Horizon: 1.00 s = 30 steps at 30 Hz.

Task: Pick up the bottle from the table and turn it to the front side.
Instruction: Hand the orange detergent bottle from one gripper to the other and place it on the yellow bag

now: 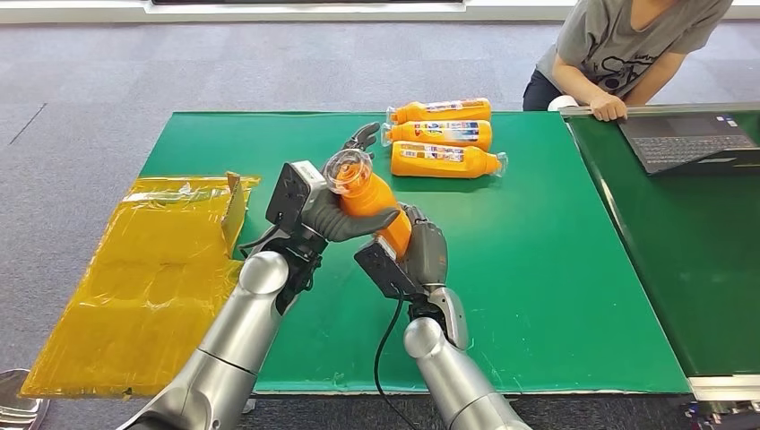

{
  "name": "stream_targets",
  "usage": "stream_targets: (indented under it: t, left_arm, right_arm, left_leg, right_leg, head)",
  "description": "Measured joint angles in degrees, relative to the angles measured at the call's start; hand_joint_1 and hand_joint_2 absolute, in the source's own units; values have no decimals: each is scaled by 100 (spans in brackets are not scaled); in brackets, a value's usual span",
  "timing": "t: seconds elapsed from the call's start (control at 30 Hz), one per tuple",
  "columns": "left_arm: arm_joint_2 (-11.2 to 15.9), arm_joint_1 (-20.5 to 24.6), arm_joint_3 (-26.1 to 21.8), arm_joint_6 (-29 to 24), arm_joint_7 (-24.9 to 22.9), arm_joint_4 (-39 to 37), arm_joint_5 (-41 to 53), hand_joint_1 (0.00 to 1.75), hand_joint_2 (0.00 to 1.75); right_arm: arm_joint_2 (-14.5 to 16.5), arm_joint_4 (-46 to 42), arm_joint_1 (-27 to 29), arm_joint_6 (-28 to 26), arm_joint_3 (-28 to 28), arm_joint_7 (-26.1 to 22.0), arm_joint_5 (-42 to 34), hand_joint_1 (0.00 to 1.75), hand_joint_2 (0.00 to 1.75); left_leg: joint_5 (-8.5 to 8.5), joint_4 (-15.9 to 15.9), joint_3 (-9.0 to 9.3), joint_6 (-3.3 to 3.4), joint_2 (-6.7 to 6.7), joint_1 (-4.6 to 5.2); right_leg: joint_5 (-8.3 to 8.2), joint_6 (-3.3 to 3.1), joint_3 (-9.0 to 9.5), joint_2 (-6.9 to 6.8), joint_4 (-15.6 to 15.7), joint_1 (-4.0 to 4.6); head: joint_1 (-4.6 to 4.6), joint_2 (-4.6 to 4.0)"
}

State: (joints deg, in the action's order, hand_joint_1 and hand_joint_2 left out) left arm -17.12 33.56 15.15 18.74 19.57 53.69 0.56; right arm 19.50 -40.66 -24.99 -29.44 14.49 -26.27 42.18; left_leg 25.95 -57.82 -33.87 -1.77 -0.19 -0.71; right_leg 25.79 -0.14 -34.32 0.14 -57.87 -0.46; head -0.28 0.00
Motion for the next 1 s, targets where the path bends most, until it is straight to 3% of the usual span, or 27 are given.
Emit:
stream_targets:
  t: [0.2,0.23,0.33,0.37,1.0]
  left_arm:
    - [-2,106,3,-19,-21,-137,45,2,175]
    - [-2,119,3,-20,-23,-160,53,34,175]
    - [-3,155,4,-14,-25,-225,56,163,175]
    - [-3,164,4,-9,-24,-244,56,175,175]
    - [-51,310,4,10,-9,-452,7,175,175]
  right_arm:
    - [0,25,-31,0,0,60,4,175,175]
    - [0,31,-33,0,0,72,6,175,175]
    - [0,42,-36,-10,0,97,11,175,175]
    - [0,46,-36,-20,0,104,11,175,175]
    - [-2,101,-19,-91,-15,220,25,175,175]
  left_leg:
    - [0,0,0,0,0,0]
    - [0,0,0,0,0,0]
    - [0,0,0,0,0,0]
    - [0,0,0,0,0,0]
    - [-1,0,0,0,0,0]
  right_leg:
    - [0,0,0,0,0,0]
    - [0,0,0,0,0,0]
    - [0,0,0,0,0,0]
    - [0,0,0,0,0,0]
    - [-1,0,0,1,0,0]
  head:
    - [0,0]
    - [0,0]
    - [0,0]
    - [0,0]
    - [0,0]
